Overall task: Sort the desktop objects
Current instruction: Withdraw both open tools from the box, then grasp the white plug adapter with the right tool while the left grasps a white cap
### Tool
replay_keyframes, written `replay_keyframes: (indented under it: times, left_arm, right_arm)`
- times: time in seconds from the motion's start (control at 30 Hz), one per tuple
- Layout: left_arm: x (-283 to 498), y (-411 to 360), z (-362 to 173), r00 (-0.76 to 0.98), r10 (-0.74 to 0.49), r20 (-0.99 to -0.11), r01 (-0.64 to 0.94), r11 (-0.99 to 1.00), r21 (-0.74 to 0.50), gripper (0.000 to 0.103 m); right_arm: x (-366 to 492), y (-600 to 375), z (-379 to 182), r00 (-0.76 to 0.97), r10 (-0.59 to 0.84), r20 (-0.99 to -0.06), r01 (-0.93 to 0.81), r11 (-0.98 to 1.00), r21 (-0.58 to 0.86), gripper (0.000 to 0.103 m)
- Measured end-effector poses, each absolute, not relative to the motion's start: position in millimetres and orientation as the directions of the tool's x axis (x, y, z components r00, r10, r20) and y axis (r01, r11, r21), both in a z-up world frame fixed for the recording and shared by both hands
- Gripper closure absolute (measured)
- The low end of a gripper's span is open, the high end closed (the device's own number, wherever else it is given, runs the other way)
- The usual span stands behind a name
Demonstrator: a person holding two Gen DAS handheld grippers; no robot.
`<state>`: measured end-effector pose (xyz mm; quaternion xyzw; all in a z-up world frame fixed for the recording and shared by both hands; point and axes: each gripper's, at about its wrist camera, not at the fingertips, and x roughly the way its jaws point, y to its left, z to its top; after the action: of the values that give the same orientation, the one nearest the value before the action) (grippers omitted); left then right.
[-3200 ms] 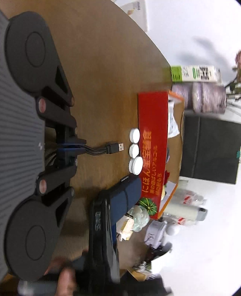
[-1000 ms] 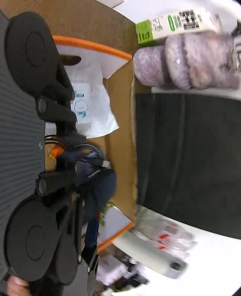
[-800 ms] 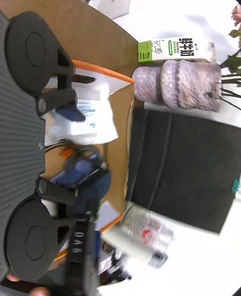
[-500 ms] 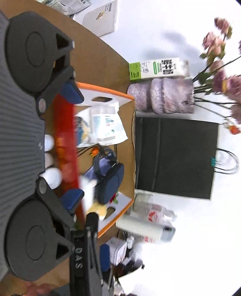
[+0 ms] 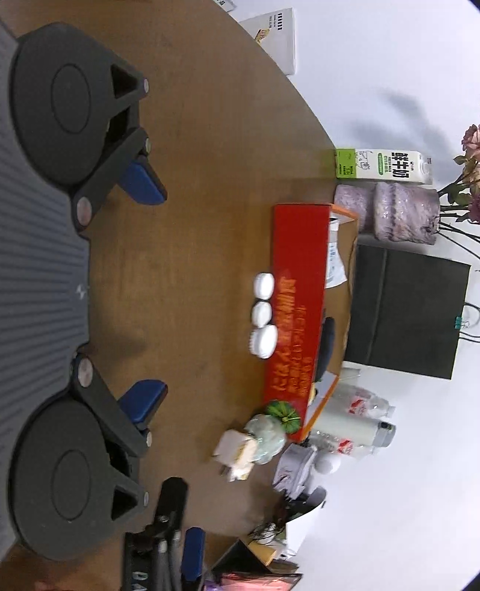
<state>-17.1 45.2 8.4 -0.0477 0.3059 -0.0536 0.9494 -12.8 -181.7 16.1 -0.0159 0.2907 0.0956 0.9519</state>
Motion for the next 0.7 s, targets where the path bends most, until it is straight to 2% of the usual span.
replay_keyframes:
  times: [0.23, 0.37, 0.53, 0.6, 0.7]
  left_arm:
    - [-36.5, 31.4, 3.8, 0.809, -0.129, -0.573, 0.108, 0.992, -0.071, 0.000]
    - [-41.3, 25.1, 2.1, 0.817, -0.124, -0.563, 0.127, 0.991, -0.034, 0.000]
    - [-37.8, 24.4, 2.2, 0.809, -0.132, -0.572, 0.131, 0.990, -0.044, 0.000]
    - [-30.1, 27.1, 5.9, 0.822, -0.153, -0.549, 0.142, 0.988, -0.063, 0.000]
    - [2.2, 27.9, 17.4, 0.823, -0.161, -0.545, 0.151, 0.987, -0.062, 0.004]
  right_arm:
    - [-50.0, -183.7, -12.1, 0.783, 0.175, -0.597, -0.192, 0.981, 0.036, 0.009]
    - [-59.4, -188.8, -11.5, 0.805, 0.170, -0.568, -0.179, 0.983, 0.040, 0.009]
    - [-57.8, -196.9, -12.2, 0.814, 0.193, -0.548, -0.173, 0.981, 0.088, 0.009]
    - [-51.9, -198.4, -11.9, 0.806, 0.200, -0.557, -0.178, 0.979, 0.094, 0.010]
    - [-34.2, -202.0, -7.9, 0.813, 0.199, -0.548, -0.185, 0.979, 0.081, 0.011]
